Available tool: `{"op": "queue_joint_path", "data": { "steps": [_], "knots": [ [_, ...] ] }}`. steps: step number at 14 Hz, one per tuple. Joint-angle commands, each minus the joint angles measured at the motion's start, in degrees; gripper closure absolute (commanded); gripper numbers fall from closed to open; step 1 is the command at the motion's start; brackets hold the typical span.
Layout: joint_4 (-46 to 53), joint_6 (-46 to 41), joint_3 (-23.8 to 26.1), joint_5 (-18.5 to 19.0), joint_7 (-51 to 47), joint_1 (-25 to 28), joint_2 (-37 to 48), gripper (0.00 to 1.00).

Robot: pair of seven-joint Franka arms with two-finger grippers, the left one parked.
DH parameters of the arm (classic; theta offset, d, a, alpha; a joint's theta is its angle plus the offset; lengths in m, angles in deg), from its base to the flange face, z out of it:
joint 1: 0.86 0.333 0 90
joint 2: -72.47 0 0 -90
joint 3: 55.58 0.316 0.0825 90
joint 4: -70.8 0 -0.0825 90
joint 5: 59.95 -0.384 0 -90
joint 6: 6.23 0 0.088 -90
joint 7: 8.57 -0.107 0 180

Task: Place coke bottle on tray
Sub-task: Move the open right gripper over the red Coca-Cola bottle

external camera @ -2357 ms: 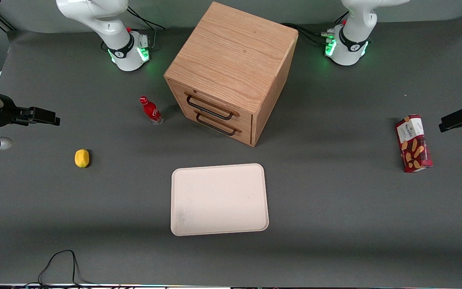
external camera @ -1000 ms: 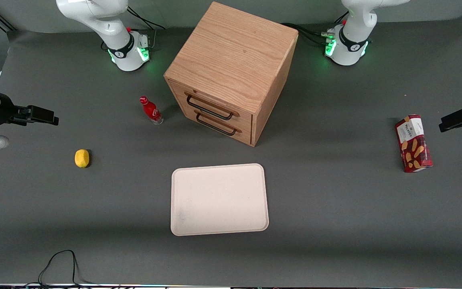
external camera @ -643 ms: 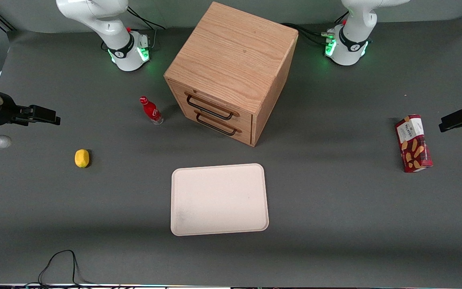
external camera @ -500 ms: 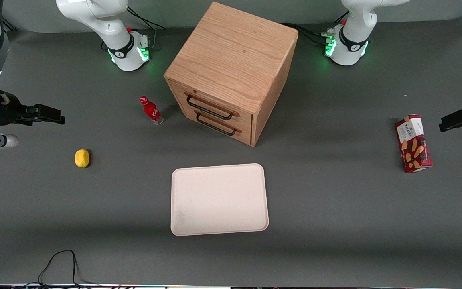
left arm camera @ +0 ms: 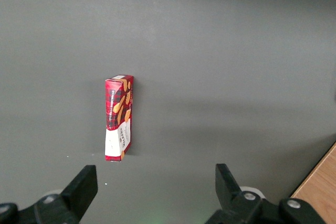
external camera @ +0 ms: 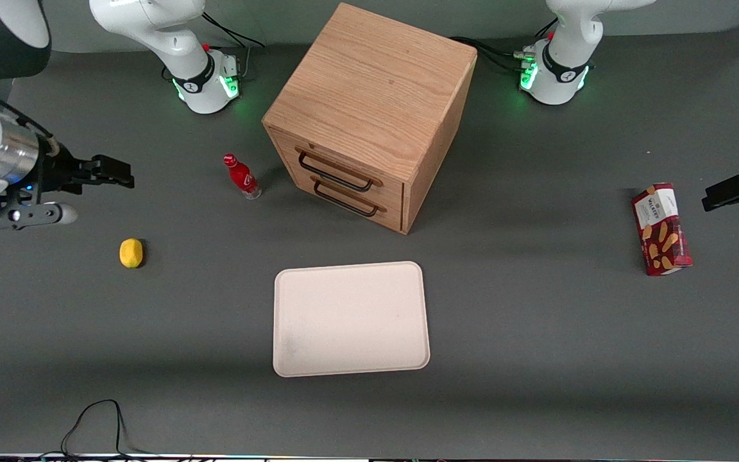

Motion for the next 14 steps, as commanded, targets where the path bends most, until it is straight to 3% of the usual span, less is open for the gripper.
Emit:
{"op": "queue_joint_path", "data": {
  "steps": [1, 9, 14],
  "knots": [
    [-8.8, 0.6, -0.4, 0.8, -3.2, 2.3, 7.8, 0.00],
    [-36.3, 11.8, -0.3, 0.1, -9.5, 9.1, 26.7, 0.00],
    [-44.9, 19.5, -0.3, 0.1, -11.1, 10.9, 27.9, 0.00]
  ]
}}
